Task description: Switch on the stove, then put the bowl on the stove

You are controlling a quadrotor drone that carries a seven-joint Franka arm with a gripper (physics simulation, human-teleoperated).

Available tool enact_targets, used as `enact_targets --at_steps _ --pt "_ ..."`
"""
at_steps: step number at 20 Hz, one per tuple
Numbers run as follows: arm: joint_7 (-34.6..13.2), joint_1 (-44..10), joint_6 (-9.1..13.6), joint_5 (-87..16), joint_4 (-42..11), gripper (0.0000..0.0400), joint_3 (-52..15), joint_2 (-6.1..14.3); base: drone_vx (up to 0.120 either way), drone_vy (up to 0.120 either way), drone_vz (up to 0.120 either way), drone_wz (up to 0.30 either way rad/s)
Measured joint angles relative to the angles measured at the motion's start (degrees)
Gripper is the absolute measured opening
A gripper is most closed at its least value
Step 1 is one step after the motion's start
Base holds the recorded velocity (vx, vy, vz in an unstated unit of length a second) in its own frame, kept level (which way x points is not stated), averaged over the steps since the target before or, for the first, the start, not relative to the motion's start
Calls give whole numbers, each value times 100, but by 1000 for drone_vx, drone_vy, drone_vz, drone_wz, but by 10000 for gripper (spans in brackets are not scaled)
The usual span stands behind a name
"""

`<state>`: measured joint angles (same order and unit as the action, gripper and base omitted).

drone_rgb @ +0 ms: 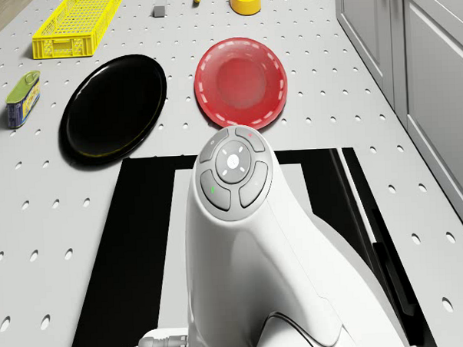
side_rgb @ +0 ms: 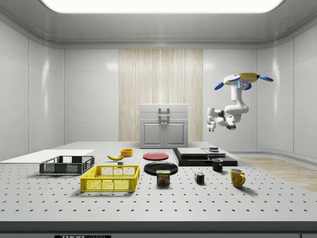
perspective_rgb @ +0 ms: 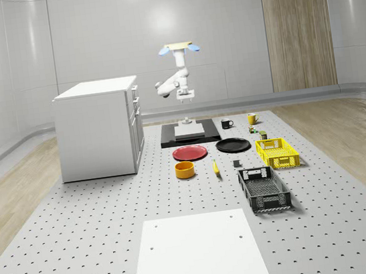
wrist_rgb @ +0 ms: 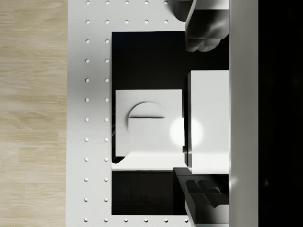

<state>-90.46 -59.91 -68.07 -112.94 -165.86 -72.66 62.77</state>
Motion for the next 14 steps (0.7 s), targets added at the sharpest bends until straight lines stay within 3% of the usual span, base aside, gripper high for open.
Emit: enact_targets --at_steps 14 --pt "-166 -185 -351 210 28 400 -155 420 0 0 -120 0"
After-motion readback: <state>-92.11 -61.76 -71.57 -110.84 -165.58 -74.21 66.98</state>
